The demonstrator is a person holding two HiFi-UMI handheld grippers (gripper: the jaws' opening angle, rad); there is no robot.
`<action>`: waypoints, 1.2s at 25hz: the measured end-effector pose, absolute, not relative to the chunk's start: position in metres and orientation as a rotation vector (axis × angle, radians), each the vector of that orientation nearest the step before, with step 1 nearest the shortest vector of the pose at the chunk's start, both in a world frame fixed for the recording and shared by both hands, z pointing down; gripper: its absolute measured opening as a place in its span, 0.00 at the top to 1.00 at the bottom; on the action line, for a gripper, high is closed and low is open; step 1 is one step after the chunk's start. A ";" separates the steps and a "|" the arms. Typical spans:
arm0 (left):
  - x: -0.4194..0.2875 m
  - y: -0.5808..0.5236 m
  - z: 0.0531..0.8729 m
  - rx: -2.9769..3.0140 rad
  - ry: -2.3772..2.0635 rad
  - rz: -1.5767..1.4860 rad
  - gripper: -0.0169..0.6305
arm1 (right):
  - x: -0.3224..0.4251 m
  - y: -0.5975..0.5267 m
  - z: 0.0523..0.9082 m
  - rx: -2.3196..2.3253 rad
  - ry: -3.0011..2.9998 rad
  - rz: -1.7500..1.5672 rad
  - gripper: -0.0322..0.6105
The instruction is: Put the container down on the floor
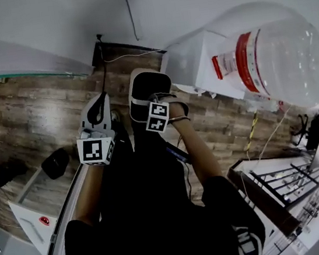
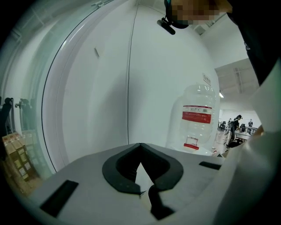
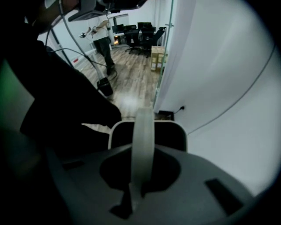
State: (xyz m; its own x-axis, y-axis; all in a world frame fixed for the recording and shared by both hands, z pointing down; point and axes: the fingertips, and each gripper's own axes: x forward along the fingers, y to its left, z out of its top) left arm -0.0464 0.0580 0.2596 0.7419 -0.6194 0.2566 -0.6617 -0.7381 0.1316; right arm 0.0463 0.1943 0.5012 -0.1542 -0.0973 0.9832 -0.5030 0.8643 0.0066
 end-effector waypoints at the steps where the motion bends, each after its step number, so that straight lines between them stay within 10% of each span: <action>1: -0.044 0.054 0.263 2.731 -1.026 0.297 0.93 | 0.051 0.189 0.508 0.461 -1.703 0.375 0.90; 30: 0.009 -0.016 0.388 2.706 -0.910 0.365 0.93 | 0.157 0.115 0.786 0.515 -1.545 0.583 0.90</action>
